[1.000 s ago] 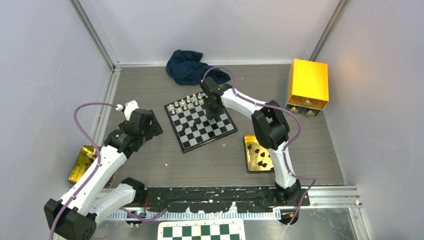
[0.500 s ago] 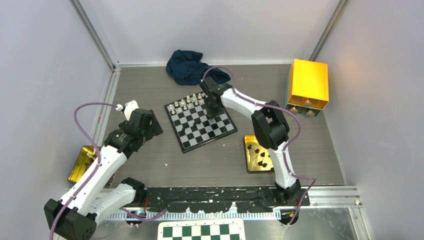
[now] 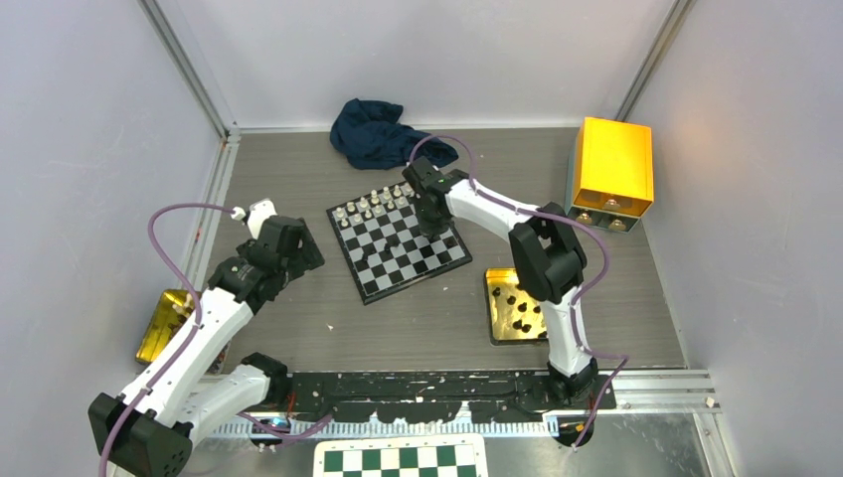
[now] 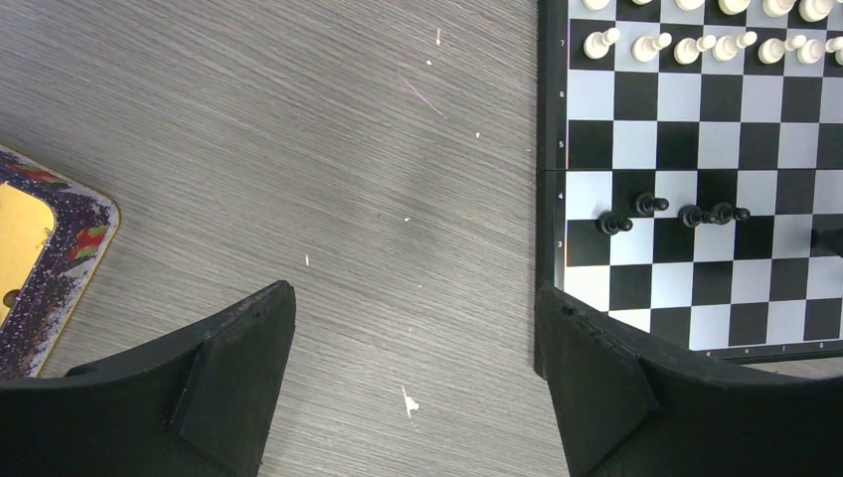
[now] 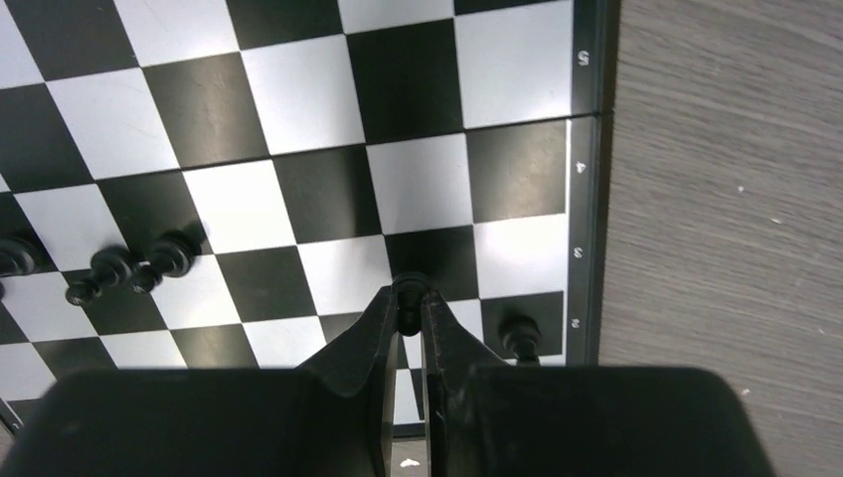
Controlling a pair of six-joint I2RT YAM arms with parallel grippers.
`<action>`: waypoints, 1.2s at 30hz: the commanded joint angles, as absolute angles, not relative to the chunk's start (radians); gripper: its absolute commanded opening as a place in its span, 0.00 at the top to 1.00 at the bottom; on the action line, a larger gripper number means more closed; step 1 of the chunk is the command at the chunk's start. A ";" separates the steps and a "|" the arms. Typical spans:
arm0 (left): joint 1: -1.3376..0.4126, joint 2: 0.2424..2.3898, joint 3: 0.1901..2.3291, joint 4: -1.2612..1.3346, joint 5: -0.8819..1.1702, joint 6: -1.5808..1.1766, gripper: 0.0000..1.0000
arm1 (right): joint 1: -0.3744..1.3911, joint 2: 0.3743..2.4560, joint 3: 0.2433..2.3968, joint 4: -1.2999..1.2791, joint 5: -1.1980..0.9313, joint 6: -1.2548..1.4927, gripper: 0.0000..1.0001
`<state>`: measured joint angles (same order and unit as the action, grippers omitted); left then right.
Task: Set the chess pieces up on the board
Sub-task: Pick up the chess piece from the chessboard, then place the chess piece on the chessboard.
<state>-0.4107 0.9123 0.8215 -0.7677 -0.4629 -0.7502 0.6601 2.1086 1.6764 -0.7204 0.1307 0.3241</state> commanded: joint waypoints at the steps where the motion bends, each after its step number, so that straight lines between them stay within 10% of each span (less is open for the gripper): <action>1: -0.414 0.913 0.842 -0.739 -0.474 -0.744 0.09 | 0.664 2.004 1.639 -0.703 0.168 0.328 0.97; 36: -0.418 0.933 0.854 -0.744 -0.469 -0.749 0.10 | 0.665 1.963 1.555 -0.700 0.162 0.379 0.97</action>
